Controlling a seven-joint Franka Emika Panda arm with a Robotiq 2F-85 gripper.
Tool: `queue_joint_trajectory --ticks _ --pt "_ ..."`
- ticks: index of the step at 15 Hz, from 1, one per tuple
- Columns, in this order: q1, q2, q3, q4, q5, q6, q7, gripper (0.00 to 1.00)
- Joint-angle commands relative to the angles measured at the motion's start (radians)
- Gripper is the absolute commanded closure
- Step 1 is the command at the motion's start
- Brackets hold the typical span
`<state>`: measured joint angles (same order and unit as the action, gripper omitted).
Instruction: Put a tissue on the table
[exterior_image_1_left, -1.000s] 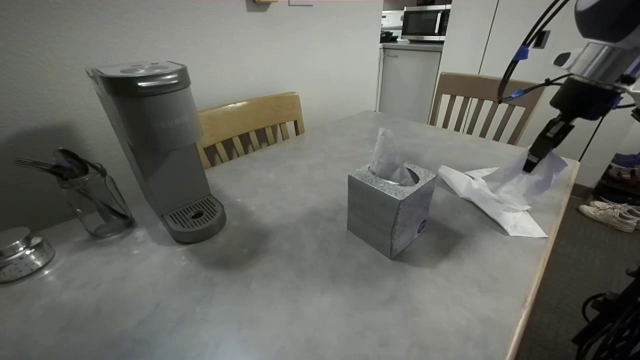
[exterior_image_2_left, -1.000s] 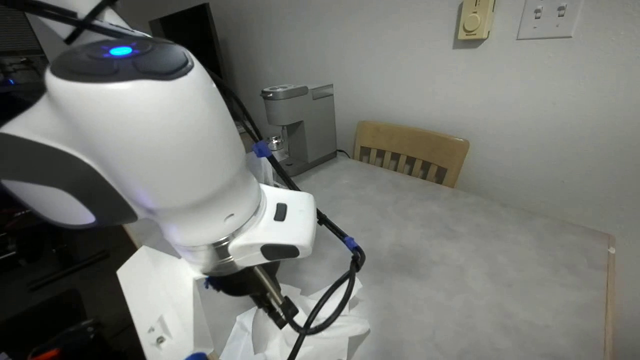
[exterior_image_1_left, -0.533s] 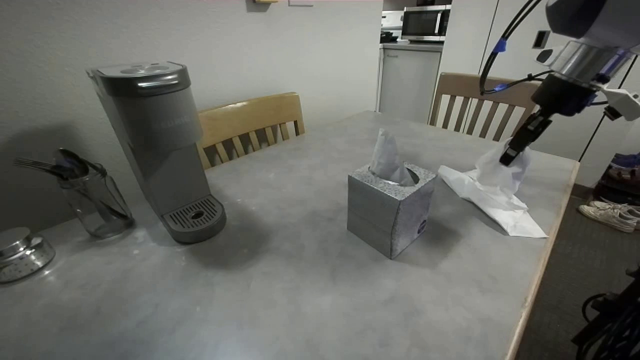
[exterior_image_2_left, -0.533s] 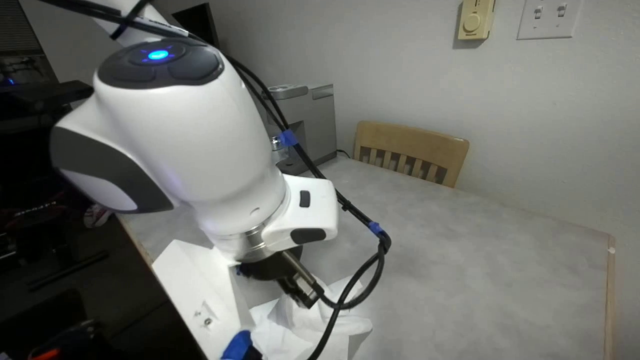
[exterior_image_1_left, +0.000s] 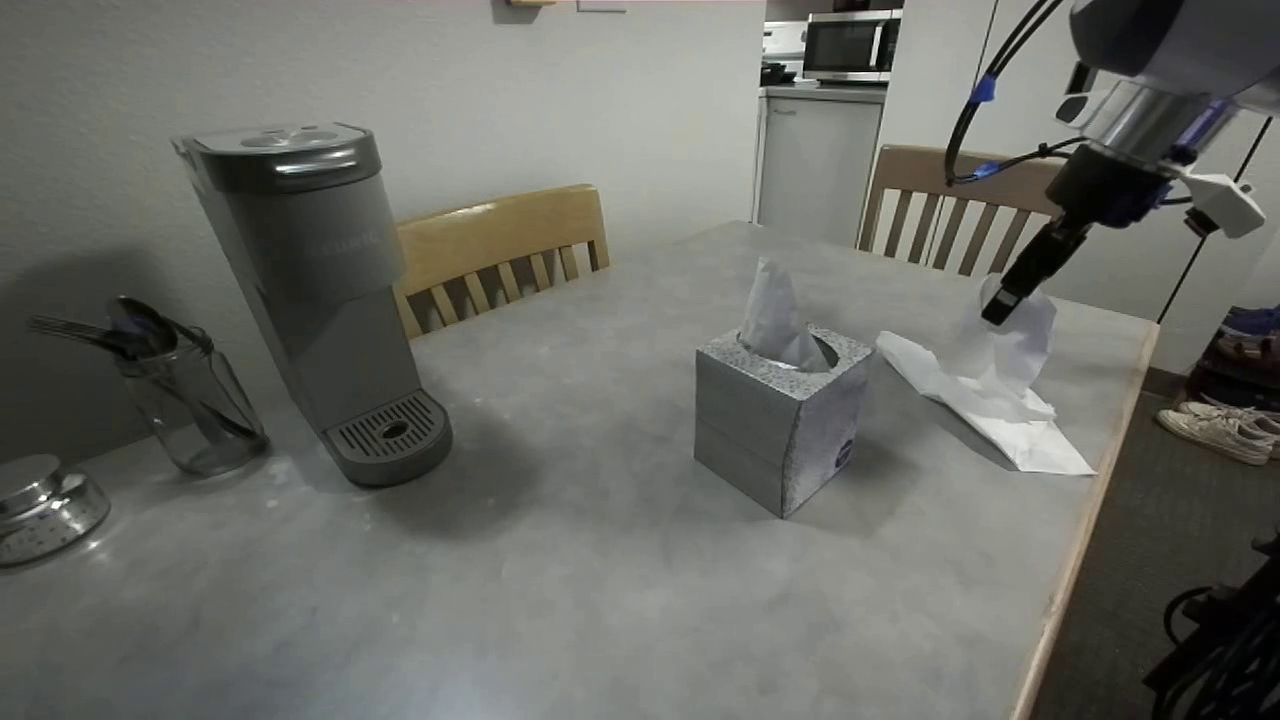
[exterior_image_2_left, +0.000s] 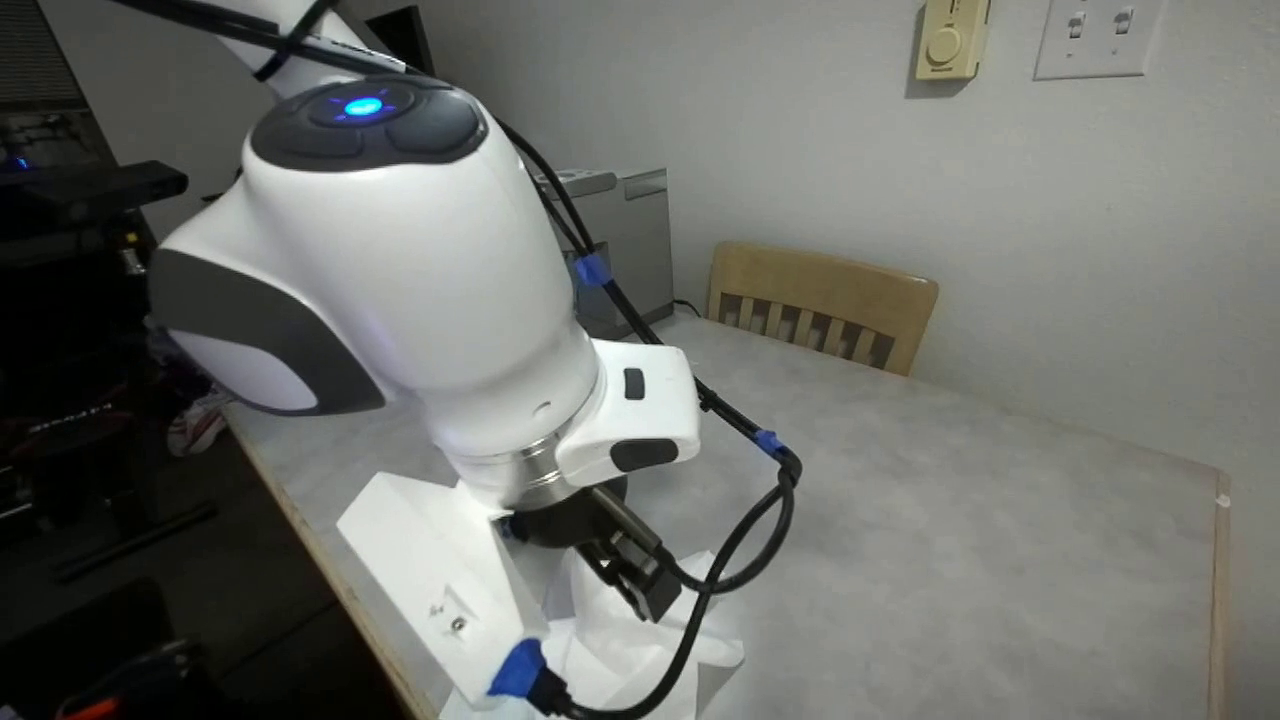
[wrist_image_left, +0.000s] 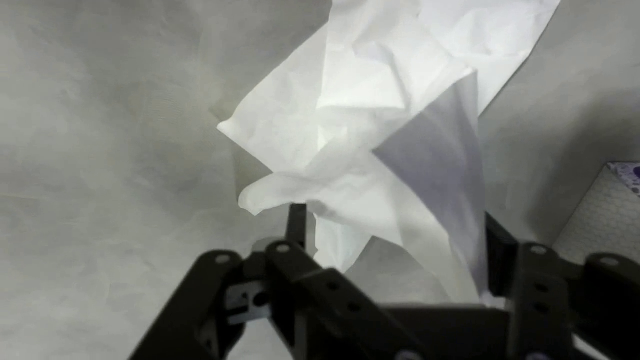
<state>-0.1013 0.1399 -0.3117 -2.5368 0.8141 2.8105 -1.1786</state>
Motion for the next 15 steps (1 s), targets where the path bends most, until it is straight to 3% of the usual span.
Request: queue_joint_trajectory --ticks 1,5,11,15 --pt "0.005 -0.014 -0.004 0.006 -0.024 0.015 0.005 0.0" --pt "0.015 -0.076 -0.016 0.0 -0.114 0.003 0.08 0.0" --pt "0.006 -0.194 -0.015 0.005 -0.413 -0.044 0.326 0.0" --pt "-0.029 -0.283 0.026 0.027 -0.561 -0.142 0.465 0.0"
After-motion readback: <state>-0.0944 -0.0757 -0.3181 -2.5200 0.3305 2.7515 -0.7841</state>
